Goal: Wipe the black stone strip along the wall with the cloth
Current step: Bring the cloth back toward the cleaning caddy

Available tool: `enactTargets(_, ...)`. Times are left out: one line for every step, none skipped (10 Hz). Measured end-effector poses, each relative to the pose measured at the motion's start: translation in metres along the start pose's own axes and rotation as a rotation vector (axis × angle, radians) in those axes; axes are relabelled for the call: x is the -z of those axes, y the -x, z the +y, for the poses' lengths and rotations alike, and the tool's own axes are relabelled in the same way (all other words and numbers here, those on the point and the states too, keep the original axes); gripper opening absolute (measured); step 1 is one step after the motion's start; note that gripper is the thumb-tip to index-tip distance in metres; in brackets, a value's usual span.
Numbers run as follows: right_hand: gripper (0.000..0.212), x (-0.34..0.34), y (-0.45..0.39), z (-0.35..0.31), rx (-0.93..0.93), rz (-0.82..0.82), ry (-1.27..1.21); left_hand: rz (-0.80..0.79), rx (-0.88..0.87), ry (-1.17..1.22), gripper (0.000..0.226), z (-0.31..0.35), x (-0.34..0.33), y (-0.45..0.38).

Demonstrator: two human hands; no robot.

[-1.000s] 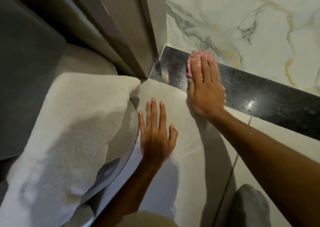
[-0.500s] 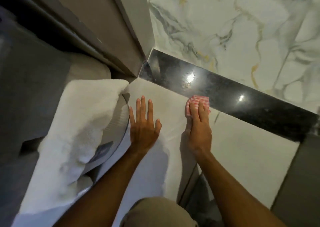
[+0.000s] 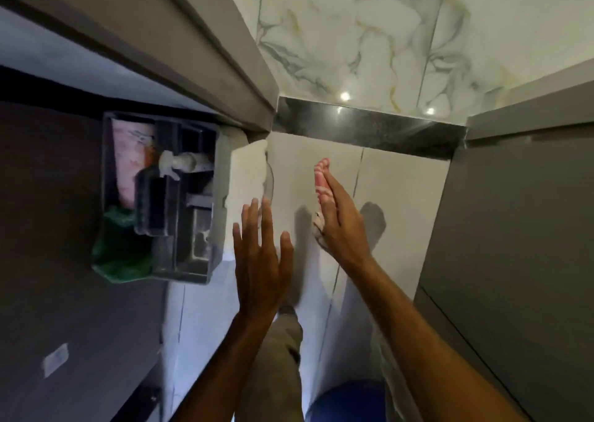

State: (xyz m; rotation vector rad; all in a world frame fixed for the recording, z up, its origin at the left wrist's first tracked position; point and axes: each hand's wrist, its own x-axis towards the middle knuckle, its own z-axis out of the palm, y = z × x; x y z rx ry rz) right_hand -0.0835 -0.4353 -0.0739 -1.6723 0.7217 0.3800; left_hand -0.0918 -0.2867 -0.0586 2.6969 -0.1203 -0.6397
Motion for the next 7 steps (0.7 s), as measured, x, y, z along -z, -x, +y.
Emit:
enactTargets(0.051,-0.023,0.03,-0.031,0.037,-0.064,0.036,0.09,0.017,0.004,0.071,-0.04,0.047,0.014)
enactTargets(0.048,-0.083,0.049,-0.05,0.104,-0.179,0.062,0.19,0.011,-0.096,0.065,-0.115,0.081,0.006)
enactTargets(0.048,-0.166,0.055,-0.054,0.16,-0.274,0.054,0.231,0.058,-0.103,0.068,-0.19,0.104,-0.027)
enactTargets(0.049,-0.228,0.059,-0.048,0.111,-0.316,0.069,0.305,0.05,-0.261,0.07,-0.222,0.105,-0.049)
enactTargets(0.062,-0.3,0.053,-0.021,0.036,-0.325,0.226,0.199,-0.138,-0.435,0.071,-0.258,0.091,-0.078)
enactTargets(0.048,-0.337,0.037,0.002,-0.138,-0.199,0.176,0.117,-0.176,-0.472,0.076,-0.272,0.068,-0.106)
enactTargets(0.058,-0.384,0.006,0.035,-0.192,0.012,0.14,0.162,-0.169,-0.511,0.079,-0.307,0.028,-0.125)
